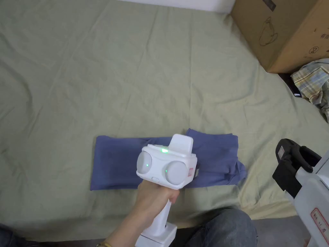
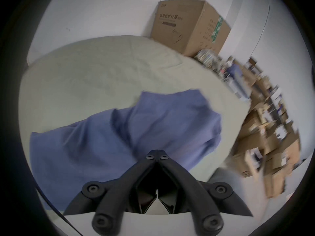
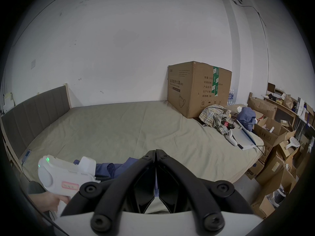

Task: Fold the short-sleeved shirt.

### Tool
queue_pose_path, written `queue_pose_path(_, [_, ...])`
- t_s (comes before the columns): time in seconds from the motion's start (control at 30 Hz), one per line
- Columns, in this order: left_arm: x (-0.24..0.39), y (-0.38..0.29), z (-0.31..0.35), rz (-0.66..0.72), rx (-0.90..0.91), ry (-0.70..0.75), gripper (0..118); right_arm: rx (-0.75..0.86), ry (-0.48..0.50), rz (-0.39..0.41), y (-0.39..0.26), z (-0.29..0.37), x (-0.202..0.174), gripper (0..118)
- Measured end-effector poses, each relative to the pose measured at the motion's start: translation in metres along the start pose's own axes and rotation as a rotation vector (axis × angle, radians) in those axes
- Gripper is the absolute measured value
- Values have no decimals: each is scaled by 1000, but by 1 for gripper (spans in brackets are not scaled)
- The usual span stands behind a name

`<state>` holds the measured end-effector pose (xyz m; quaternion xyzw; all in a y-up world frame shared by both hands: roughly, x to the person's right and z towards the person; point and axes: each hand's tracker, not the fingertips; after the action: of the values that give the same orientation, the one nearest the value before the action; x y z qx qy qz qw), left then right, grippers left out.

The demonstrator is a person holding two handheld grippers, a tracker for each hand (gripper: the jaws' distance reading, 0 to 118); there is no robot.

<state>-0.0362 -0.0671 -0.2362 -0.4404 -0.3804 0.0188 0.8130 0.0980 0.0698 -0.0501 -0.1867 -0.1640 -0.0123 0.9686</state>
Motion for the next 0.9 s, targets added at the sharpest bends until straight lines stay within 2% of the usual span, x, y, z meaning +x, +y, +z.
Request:
queue_pose_path(0.13, [-27, 30, 47, 99, 141, -69, 0, 22, 8, 4, 6, 4, -3, 0])
queue_pose_path(0.17, [-39, 37, 61, 115, 164, -82, 9, 26, 11, 5, 8, 4, -5, 0])
queue_pose_path(0.23, [-72, 50, 80, 176, 164, -68, 50, 33, 20, 6, 10, 4, -7, 0])
queue_pose_path(0.3, [-107, 53, 96, 218, 162, -78, 106, 35, 31, 6, 10, 1, -10, 0])
queue_pose_path(0.33, [-122, 51, 101, 227, 169, -78, 118, 35, 35, 8, 10, 0, -12, 0])
queue_pose_path(0.4, [-163, 41, 109, 304, 186, -112, 118, 32, 46, 10, 10, -3, -16, 0])
queue_pose_path(0.6, [-257, -6, 99, 474, 13, -96, 118, 11, 74, 12, 9, -12, -27, 0])
queue_pose_path(0.73, [-275, -36, 87, 557, -60, -151, 118, 0, 82, 26, 9, -15, -32, 0])
queue_pose_path(0.8, [-275, -44, 82, 618, -69, -256, 117, -8, 81, 33, 9, -17, -34, 0])
queue_pose_path(0.9, [-270, -51, 69, 661, -76, -364, 107, -20, 77, 45, 9, -19, -36, 0])
